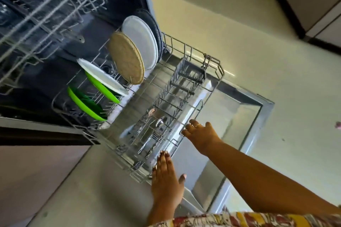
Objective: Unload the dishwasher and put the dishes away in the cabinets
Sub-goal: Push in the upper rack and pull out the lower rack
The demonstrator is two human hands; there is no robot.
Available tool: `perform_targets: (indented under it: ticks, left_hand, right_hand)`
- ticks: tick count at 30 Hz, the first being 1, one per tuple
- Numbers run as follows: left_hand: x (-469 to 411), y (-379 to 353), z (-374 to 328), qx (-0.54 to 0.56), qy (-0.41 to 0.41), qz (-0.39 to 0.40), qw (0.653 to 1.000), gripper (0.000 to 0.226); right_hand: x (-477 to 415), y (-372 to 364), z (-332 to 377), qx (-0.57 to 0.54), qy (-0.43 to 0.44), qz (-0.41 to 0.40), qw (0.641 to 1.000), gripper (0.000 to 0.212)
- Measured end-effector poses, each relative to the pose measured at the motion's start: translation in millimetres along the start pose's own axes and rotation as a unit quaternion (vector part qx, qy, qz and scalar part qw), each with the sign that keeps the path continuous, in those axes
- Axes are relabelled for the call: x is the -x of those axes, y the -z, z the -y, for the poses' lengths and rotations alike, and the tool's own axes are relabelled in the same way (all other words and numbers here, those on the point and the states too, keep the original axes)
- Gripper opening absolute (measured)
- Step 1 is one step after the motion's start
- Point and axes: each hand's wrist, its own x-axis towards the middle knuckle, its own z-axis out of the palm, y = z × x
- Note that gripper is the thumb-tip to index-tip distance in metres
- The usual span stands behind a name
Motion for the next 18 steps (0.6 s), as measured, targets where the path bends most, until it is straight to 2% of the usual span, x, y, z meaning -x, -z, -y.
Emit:
perform_targets:
  ticks: [5, 10, 18]
  left_hand:
    - [20.5, -15.6, -21.1, -0.017, -0.015, 0.033, 0.999, 0.090]
    - [29.1, -25.4, -47.9, -0.028, -0.047, 0.054, 0.997, 0.086]
    - [35.0, -39.1, -73.7, -0.043, -0.082, 0.120, 0.988, 0.084]
  right_hand:
    - [28.4, -18.9, -11.2, -0.010, -0.005, 0.029, 1.000, 0.070]
    - [51.3, -42.8, -21.4, -0.016, -0.017, 0.041, 0.999, 0.063]
    - [83.1, -68.1, -29.1, -0.040, -0.038, 0.058, 0.997, 0.073]
